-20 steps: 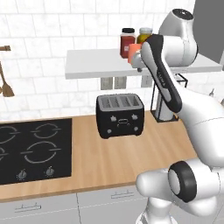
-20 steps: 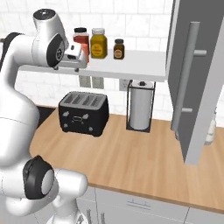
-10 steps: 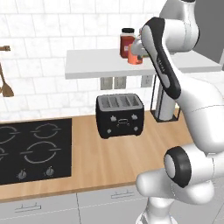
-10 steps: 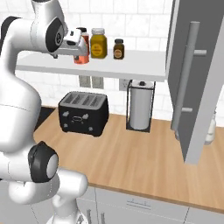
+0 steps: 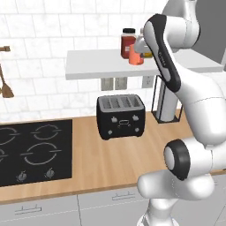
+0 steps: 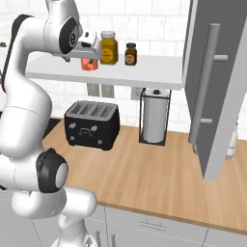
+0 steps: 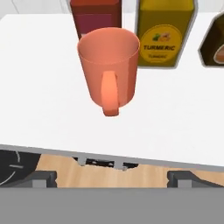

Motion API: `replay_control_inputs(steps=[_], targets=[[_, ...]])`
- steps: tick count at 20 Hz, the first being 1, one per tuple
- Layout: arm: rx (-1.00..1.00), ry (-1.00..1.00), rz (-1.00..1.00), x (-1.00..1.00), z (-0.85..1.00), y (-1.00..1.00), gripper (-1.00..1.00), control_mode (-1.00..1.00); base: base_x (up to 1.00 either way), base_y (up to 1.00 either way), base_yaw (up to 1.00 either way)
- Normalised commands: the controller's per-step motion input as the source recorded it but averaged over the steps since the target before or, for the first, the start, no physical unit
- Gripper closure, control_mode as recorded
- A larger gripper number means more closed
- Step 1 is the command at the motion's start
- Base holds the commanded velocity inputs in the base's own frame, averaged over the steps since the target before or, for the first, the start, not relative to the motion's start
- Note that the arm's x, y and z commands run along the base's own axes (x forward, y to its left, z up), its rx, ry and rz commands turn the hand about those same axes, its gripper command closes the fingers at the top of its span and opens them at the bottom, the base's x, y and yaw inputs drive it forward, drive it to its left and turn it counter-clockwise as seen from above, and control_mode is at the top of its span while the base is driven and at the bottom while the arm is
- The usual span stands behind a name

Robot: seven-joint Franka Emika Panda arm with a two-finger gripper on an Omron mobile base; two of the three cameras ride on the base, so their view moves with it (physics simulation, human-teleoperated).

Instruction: Gather all objects into one cabinet and sort the glasses and bowls to opposite sides.

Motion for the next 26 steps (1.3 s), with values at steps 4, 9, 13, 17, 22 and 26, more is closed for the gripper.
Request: replay_control_inputs(steps=[4,9,13,17,22,26], targets=[[0.00,0.00,0.00,0.38,-0.16,0.00,-1.00,-1.00,0.00,0.00,0.00],[0.00,0.00,0.00,0.10,-0.04,0.01,-1.00,-1.00,0.00,0.00,0.00],[0.00,0.00,0.00,0.00,-0.02,0.14,-1.00,-1.00,0.00,0.00,0.00],[-0.01,0.00,0.00,0.06,-0.08,0.15,-1.00,-1.00,0.00,0.00,0.00],[-0.12,-0.07,0.00,0.19,-0.13,0.00,-1.00,-1.00,0.00,0.00,0.00],[-0.03,-0.04,0.00,0.00,0.00,0.00,-1.00,-1.00,0.00,0.00,0.00]])
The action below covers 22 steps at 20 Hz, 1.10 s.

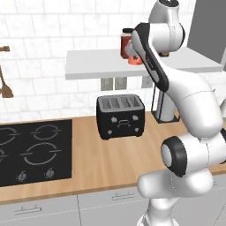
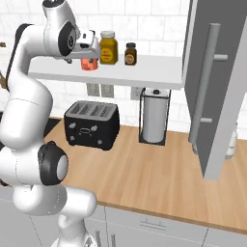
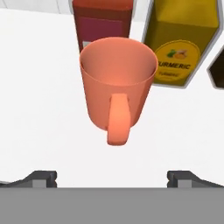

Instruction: Gather all objects into one cabinet and sort the glasses and bowls to opposite sides.

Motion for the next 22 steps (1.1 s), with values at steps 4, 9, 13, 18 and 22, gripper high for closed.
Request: replay_control_inputs(steps=[4,9,13,18,22], targets=[[0.00,0.00,0.00,0.02,-0.09,-0.01,-1.00,-1.00,0.00,0.00,0.00],[0.00,-0.02,0.00,0.09,-0.07,-0.02,-1.00,-1.00,0.00,0.00,0.00],[0.00,0.00,0.00,0.19,0.00,0.00,-1.00,-1.00,0.00,0.00,0.00],[0.00,0.00,0.00,0.25,0.00,0.00,-1.00,-1.00,0.00,0.00,0.00],[0.00,0.00,0.00,0.21,0.00,0.00,-1.00,-1.00,0.00,0.00,0.00]])
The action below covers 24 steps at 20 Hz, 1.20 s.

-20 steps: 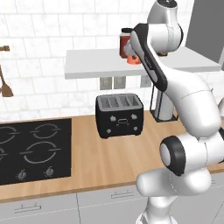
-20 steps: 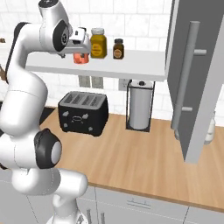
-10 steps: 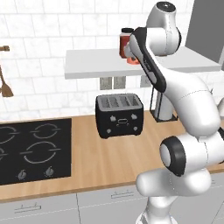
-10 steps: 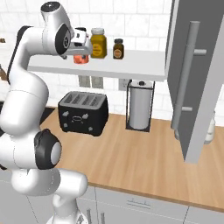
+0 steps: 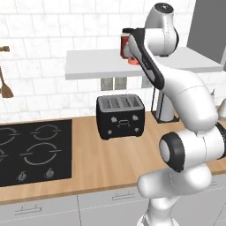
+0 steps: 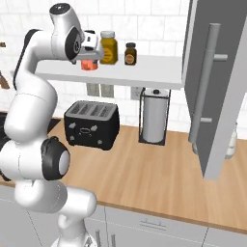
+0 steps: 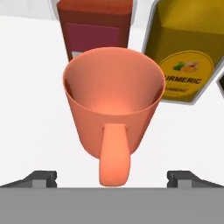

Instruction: Gather all objects into one cabinet and sort the glasses and bowls to opposite sides.

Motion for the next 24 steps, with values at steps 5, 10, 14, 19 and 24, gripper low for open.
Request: replay_control_inputs(steps=[5,10,14,19,24], targets=[[0.00,0.00,0.00,0.18,0.00,0.00,-1.00,-1.00,0.00,0.00,0.00],[0.00,0.00,0.00,0.00,0.00,0.00,1.00,-1.00,0.00,0.00,0.00],[0.00,0.00,0.00,0.00,0.00,0.00,1.00,-1.00,0.00,0.00,0.00],[0.00,-0.01,0.00,-0.01,0.02,0.01,1.00,-1.00,0.00,0.00,0.00],[0.00,-0.04,0.00,-0.22,0.34,0.05,1.00,-1.00,0.00,0.00,0.00]])
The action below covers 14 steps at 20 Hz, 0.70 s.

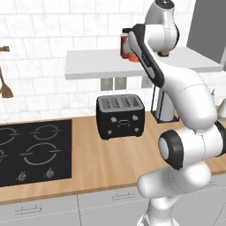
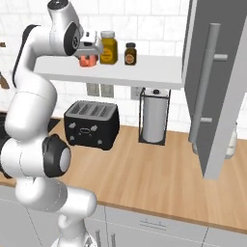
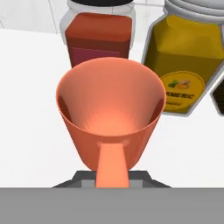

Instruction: Gather all objects into one cabinet and sort the glasses and bowls to opposite sides.

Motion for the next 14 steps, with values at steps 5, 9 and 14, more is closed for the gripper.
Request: replay_control_inputs(steps=[5,9,14], targets=[[0.03,0.00,-0.01,-0.48,0.17,0.13,1.00,-1.00,0.00,0.00,0.00],[0.05,0.00,-0.01,-0.81,0.09,0.10,1.00,-1.00,0.00,0.00,0.00],[0.05,0.00,-0.05,-0.72,0.14,0.06,1.00,-1.00,0.00,0.00,0.00]])
